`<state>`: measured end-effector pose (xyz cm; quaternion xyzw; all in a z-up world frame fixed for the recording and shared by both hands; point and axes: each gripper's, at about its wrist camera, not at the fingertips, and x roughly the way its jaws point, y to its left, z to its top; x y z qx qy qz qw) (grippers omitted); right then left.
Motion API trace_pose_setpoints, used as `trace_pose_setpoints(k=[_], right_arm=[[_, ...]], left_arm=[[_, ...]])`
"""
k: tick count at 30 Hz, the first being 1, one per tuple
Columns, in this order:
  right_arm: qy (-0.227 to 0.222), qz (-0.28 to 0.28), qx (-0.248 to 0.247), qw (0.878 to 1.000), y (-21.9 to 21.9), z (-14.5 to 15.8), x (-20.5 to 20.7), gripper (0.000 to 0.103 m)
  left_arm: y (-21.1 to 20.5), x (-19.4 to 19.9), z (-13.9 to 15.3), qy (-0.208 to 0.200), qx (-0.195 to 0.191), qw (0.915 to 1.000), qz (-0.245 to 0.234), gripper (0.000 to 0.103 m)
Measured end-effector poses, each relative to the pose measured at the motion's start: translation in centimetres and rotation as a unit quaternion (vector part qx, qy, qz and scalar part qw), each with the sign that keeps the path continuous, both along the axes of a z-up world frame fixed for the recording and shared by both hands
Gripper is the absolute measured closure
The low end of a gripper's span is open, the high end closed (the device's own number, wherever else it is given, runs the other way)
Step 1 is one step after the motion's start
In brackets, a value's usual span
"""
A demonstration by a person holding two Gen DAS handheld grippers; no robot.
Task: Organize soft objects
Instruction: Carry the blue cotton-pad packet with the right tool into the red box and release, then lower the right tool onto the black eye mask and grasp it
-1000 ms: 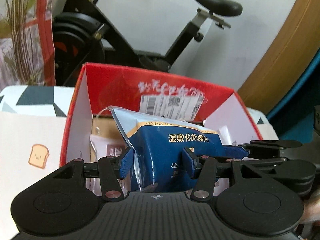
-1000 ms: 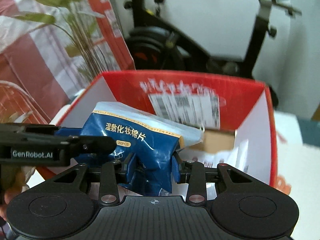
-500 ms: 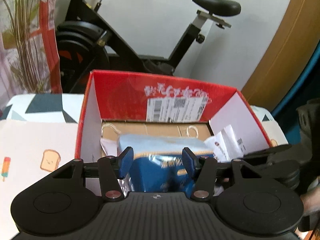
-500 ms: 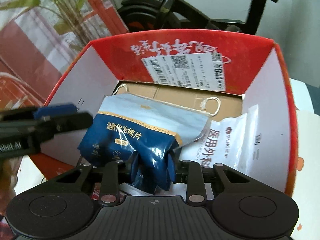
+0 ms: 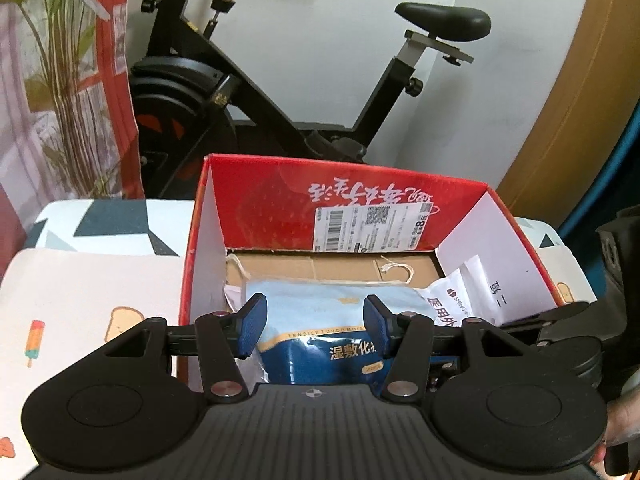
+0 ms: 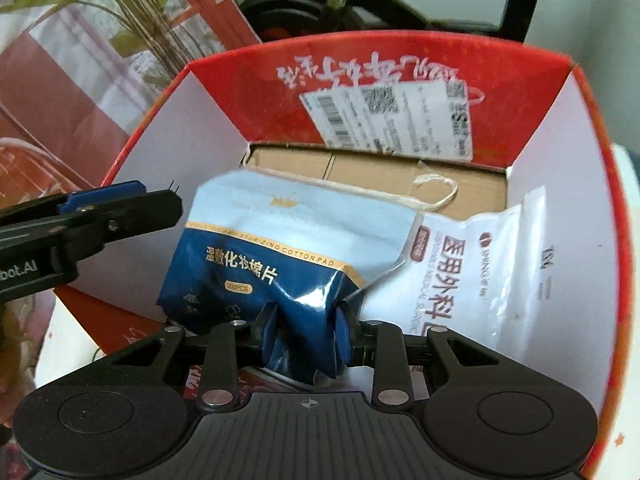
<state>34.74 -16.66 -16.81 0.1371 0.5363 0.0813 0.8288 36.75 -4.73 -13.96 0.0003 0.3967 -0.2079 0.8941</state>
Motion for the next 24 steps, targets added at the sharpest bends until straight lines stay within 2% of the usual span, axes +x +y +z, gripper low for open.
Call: trace_pose_setpoints(k=[2, 5, 6, 7, 10, 16, 19, 24], right_arm=[[-0.028, 0.002, -0.031, 0.999, 0.2, 1.1, -0.8, 0.07], [-0.066, 0.006, -0.047, 0.997, 0.4, 2.8, -2.1, 0.054], [-0.079, 0.005, -0.054, 0.995, 0.4, 3.4, -2.6, 0.045], [-0.091, 0.005, -0.06, 0.994, 0.4, 4.0, -3.2, 0.042], [-0.118, 0.0, -0.067, 0.991, -0.1, 5.3, -4.8, 0.041], [-0.176, -0.027, -0.05, 0.983, -1.2, 7.0, -9.3, 0.037], [-0.211, -0.036, -0.037, 0.976, -1.7, 7.5, -11.8, 0.037], [-0.237, -0.047, -0.029, 0.97, -1.7, 7.3, -15.5, 0.037]], left_arm=[[0.0, -0.4, 0.4, -0.007, 0.005, 1.0, 0.0, 0.048], [0.1, -1.2, 0.9, -0.018, 0.011, 0.9998, 0.0, 0.048], [0.1, -1.5, 1.1, -0.021, 0.013, 0.9997, 0.0, 0.048], [0.2, -1.8, 1.2, -0.023, 0.014, 0.9996, -0.001, 0.048], [0.4, -3.0, 1.7, -0.031, 0.013, 0.9994, -0.002, 0.048], [1.0, -6.3, 2.5, -0.045, 0.006, 0.9989, -0.01, 0.048], [1.7, -8.1, 2.4, -0.042, -0.005, 0.999, -0.01, 0.048], [2.9, -10.8, 1.4, -0.023, -0.027, 0.9994, -0.002, 0.048]])
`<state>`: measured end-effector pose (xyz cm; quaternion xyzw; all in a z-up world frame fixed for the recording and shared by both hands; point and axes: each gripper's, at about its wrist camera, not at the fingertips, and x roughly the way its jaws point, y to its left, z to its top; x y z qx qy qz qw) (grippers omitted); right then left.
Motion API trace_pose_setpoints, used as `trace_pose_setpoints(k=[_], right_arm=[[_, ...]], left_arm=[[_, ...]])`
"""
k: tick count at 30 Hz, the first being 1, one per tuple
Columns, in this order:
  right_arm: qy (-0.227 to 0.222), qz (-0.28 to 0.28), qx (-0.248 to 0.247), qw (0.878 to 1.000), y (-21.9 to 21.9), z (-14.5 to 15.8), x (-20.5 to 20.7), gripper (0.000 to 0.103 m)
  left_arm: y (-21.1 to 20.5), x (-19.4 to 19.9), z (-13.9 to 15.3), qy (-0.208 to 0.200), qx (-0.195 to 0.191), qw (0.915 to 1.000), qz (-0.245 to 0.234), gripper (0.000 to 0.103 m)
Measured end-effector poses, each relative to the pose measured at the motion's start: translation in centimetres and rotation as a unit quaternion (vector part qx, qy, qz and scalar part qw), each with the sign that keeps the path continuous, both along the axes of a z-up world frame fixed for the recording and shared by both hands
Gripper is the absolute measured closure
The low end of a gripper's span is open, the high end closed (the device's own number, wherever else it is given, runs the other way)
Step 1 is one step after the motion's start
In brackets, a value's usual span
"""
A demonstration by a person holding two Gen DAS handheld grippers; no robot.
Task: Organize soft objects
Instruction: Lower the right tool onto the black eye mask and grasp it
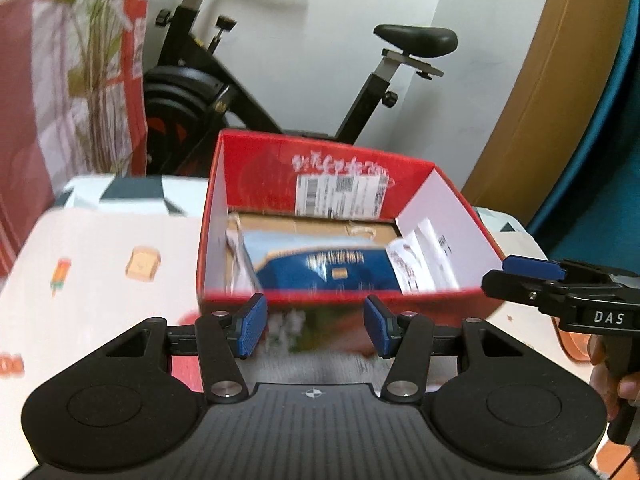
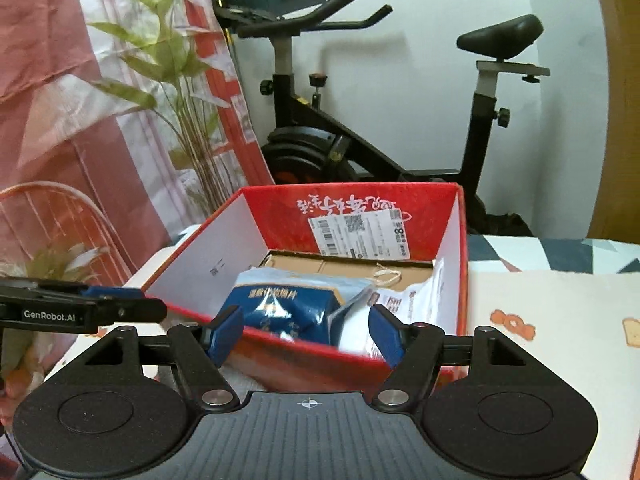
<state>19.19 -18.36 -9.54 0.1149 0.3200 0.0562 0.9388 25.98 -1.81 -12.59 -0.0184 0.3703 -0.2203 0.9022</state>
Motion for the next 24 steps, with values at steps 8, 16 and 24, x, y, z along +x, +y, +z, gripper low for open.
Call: trace_pose_setpoints(k=[8, 16, 24], right_arm=[[0.024, 0.006, 0.009, 1.0, 1.4, -2.2, -4.0, 0.037], [0.105, -0.018, 0.034, 0.994, 1.7, -7.4, -6.6, 0.037], [0.145, -0.021, 0.039, 0.988, 2.2, -10.5, -7.7, 0.035]], left_arm=[[1.7, -2.8, -2.7, 0.046, -0.02, 0.9986, 0.02, 0.048], [3.5, -4.7, -5.7, 0.09, -0.04, 0.9936, 0.054, 0.048], [3.3, -6.1, -7.1, 0.105, -0.052, 0.9921, 0.046, 0.048]])
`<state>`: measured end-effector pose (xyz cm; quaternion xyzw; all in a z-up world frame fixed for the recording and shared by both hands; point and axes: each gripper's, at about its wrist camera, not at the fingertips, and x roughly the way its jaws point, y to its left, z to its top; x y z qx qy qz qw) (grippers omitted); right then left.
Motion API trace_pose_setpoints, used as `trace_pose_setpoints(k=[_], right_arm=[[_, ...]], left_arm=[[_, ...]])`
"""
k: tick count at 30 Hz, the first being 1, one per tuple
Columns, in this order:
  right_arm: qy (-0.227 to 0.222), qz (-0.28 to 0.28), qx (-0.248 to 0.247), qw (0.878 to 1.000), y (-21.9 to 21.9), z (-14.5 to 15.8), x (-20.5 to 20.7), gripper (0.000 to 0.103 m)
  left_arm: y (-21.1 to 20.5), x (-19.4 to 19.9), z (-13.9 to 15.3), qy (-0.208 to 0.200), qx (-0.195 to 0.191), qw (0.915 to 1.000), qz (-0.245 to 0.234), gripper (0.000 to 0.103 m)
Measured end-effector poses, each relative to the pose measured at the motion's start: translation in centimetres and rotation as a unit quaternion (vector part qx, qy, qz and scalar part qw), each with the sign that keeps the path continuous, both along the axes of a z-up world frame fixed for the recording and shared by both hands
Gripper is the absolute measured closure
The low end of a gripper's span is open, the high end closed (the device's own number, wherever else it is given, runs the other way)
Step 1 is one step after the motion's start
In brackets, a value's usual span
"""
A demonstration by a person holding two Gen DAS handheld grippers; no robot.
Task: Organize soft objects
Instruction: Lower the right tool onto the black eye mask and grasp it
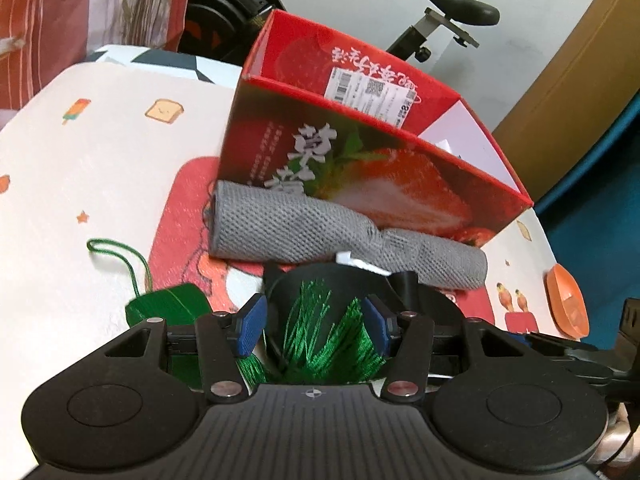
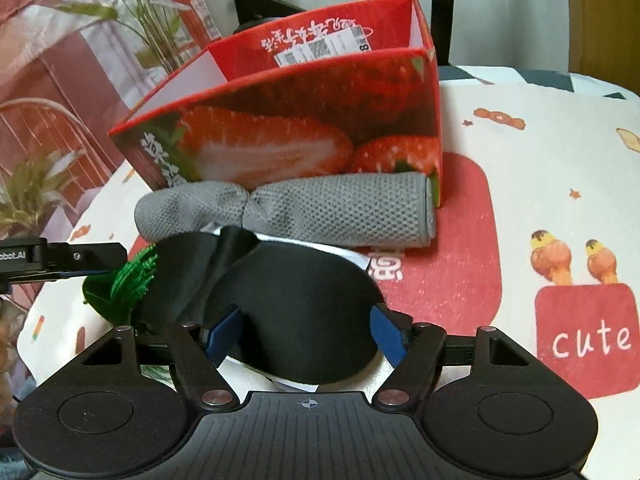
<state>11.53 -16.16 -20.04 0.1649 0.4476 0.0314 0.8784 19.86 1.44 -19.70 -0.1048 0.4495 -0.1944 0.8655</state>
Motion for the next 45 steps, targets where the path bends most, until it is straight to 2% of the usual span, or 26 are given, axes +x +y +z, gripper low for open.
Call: trace_pose_setpoints(k=[11, 19, 30, 40, 41, 45], right_arm=[[0.0, -0.007, 0.01, 1.0, -0.3, -1.1, -0.1, 0.033], [-0.005, -0.009, 0.012, 1.0, -0.6, -1.3, -0.3, 0.032], [-0.015, 0.002, 0.003, 1.0, -0.2, -1.2, -0.1, 0.036], [-0.015, -0.006, 0.014, 1.0, -0.5, -1.7, 0.5, 0.031], [-0.016, -0.006, 0.016, 1.0, -0.6, -1.7, 0.5, 0.031], [-0.022, 0.0, 0.02, 1.0, -0.5, -1.3, 0.4, 0.047]], left_arm=[[-0.3, -0.8, -1.2, 0.02, 0.003, 0.9998, 0.0, 0.048], [-0.1, -0.4, -1.2, 0.018, 0.004, 0.9998, 0.011, 0.048], [-1.2, -0.1, -2.3, 0.029, 0.016, 0.9995, 0.002, 0.048], [-1.5, -0.2, -3.1, 0.027, 0.02, 0.9994, -0.003, 0.047], [-1.5, -0.2, -3.1, 0.027, 0.02, 0.9994, -0.003, 0.047], [-1.5, -0.1, -2.9, 0.028, 0.014, 0.9995, -0.004, 0.047]])
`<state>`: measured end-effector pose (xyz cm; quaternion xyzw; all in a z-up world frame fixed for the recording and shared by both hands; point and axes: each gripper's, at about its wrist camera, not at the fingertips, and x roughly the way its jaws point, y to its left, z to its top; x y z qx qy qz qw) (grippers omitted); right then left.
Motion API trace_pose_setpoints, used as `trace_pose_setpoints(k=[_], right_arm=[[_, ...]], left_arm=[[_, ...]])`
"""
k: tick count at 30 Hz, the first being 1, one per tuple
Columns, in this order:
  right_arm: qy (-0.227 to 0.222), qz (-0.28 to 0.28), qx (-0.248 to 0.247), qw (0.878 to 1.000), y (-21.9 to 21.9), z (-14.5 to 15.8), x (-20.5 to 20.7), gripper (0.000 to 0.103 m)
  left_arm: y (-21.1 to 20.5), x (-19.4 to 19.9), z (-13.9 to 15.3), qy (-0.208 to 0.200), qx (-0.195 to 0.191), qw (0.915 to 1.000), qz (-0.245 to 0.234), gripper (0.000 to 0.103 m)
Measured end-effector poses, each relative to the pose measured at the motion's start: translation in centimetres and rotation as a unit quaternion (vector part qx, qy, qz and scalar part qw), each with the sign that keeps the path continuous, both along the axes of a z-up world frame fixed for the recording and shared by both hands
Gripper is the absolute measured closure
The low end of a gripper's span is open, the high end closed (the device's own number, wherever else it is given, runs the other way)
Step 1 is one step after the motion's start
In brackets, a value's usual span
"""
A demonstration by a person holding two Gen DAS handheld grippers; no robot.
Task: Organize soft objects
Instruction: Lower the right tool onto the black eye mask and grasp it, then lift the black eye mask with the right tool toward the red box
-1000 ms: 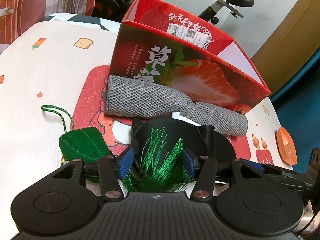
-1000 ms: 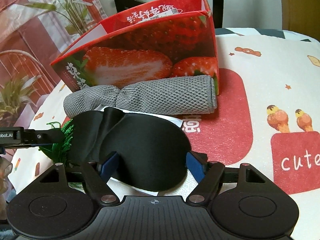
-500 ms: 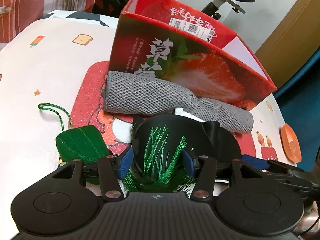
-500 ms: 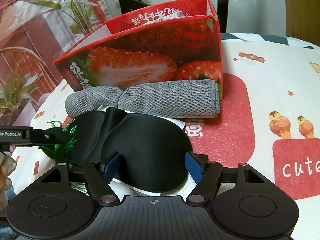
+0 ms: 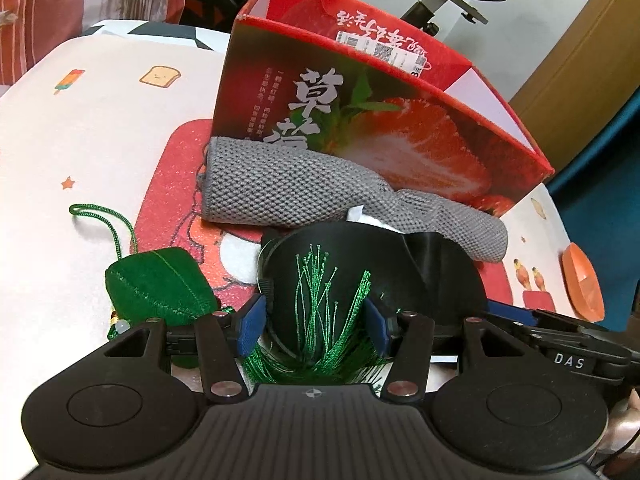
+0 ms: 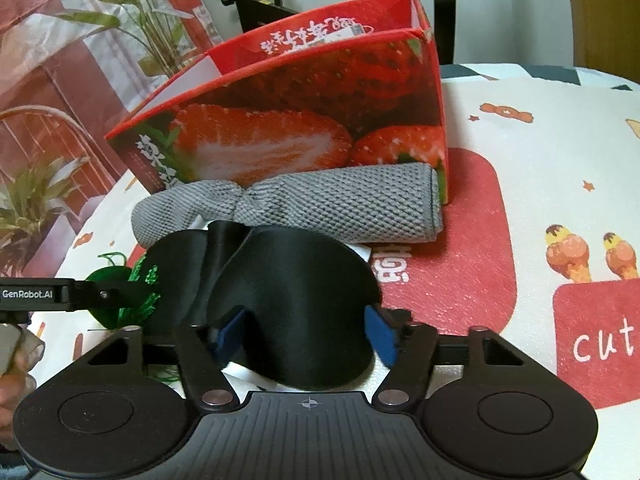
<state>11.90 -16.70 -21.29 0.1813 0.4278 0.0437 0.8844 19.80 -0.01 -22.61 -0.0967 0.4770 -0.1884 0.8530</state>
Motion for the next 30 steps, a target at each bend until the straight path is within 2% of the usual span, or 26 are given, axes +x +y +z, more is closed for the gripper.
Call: trace_pose_setpoints(k=[4, 11, 18, 21, 26, 29, 30], right_arm=[[-0.013, 0.009, -0.007, 1.0, 0.3, 0.9, 0.0, 0.06], [-0.07, 0.037, -0.047, 0.996, 1.4, 4.4, 0.2, 0.069], [-0.111, 0.066, -0.056, 0.99, 2.0, 7.3, 1.0, 0.082], [-0.121, 0.074, -0.06, 0.988, 2.2, 8.2, 1.5, 0.084], [-0.127, 0.08, -0.067, 0.986, 2.5, 8.5, 2.0, 0.085], [-0.125, 0.08, -0.069, 0.987, 2.5, 8.5, 2.0, 0.085], [-0.125, 0.079, -0.071, 0.987, 2.5, 8.6, 1.9, 0.085]], left_arm=[[0.1, 0.1, 0.4, -0.003, -0.011, 0.9999, -0.006, 0.047], [-0.2, 0.5, 1.6, -0.017, -0.027, 0.9993, -0.016, 0.047], [0.2, 0.9, 3.4, -0.041, -0.063, 0.9971, -0.012, 0.047], [0.5, 1.2, 4.2, -0.053, -0.074, 0.9958, -0.006, 0.047], [0.2, 2.2, 3.6, -0.046, -0.062, 0.997, 0.007, 0.047], [0.7, 2.6, 3.4, -0.039, -0.079, 0.996, 0.02, 0.053], [0.8, 2.8, 3.4, -0.036, -0.086, 0.9952, 0.027, 0.062]])
